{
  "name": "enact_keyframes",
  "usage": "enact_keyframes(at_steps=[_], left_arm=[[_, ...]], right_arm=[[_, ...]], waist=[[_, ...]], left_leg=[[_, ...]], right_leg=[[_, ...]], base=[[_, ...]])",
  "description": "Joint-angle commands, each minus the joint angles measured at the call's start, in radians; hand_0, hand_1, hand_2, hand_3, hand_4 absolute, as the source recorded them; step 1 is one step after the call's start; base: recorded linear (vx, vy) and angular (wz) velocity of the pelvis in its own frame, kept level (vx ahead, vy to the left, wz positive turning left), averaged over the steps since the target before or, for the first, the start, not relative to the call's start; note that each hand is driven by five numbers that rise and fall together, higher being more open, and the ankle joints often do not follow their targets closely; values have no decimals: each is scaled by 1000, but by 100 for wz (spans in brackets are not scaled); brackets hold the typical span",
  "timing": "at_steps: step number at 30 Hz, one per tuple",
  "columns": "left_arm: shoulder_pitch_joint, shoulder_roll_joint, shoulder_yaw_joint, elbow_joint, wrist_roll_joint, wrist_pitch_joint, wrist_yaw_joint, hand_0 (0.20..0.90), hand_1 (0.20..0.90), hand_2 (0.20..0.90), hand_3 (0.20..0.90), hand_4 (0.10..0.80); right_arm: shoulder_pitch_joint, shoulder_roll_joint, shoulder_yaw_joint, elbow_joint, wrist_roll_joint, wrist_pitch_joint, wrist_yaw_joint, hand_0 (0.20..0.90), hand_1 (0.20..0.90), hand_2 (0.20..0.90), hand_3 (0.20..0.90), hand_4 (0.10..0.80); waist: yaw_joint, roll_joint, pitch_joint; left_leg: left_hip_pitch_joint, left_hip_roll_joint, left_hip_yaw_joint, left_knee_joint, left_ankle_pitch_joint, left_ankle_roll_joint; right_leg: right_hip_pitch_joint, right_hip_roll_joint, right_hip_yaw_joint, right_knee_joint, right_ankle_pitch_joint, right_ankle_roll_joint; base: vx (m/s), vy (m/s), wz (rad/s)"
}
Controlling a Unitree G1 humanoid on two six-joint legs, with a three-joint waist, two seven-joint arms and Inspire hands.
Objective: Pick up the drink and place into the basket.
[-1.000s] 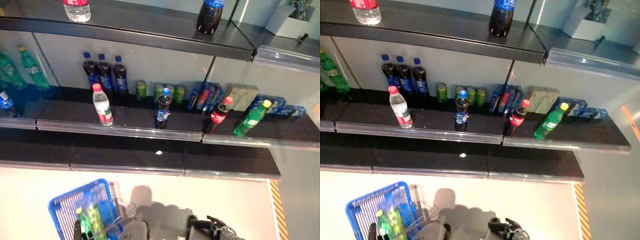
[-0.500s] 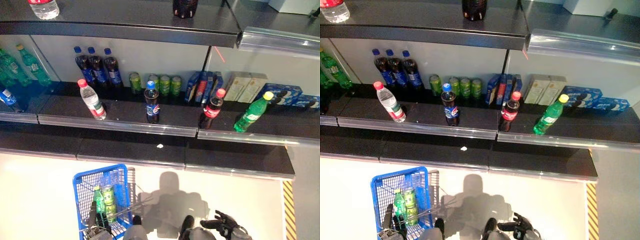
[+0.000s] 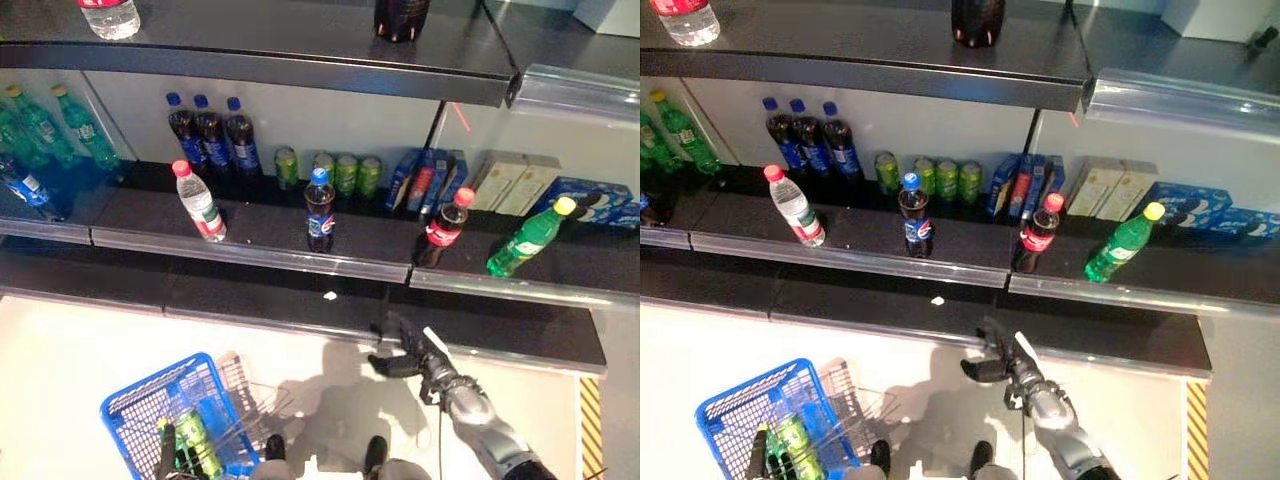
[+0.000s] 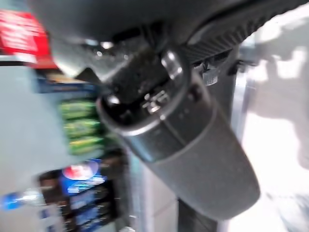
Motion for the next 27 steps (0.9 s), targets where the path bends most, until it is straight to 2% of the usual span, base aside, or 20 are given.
enact_keyframes(at_steps=[1,10,15,18,21,27], left_arm=[[69,46,7,-43,66,-77,-11,300,300,300,200,100],[74,22,41,-8,109,-76,0,300,300,300,200,100],[74,18,44,-1,120,-74,7,300,300,300,200,100],[70,15,39,1,117,-72,2,300,300,300,200,100],[40,22,3,-15,93,-72,-1,300,300,300,200,100],[-20,35,-50,-74,38,-81,15,300,300,300,200,100]], right_arm=[[-45,-52,-78,-184,0,-87,-49,900,900,900,900,800],[-108,-83,-228,-360,1,-159,-198,900,900,900,900,800],[-124,-83,-251,-385,-11,-179,-282,900,900,900,900,800],[-155,-78,-243,-365,4,-161,-354,900,900,900,900,800],[-232,-65,-220,-334,-27,-164,-421,900,900,900,900,800],[-372,-47,-198,-290,-57,-156,-553,900,900,900,900,800]], waist=[[-34,-13,-34],[-36,0,-38],[-29,9,-26],[-21,17,-9],[-13,30,50],[-9,48,159]], left_leg=[[-3,68,15,37,20,-33],[-27,71,26,137,14,-33],[-50,70,10,179,18,-35],[-71,68,2,210,22,-34],[-136,62,-22,280,34,-36],[-240,39,-64,366,48,-31]], right_leg=[[1,-60,28,10,-6,54],[11,-45,36,29,-37,31],[3,-43,35,59,-53,21],[-11,-43,31,86,-64,11],[-56,-46,25,143,-82,-8],[-160,-56,36,236,-92,-29]], base=[[74,29,-4],[44,12,-8],[14,6,-1],[-11,4,0],[-134,27,2],[-166,17,6]])
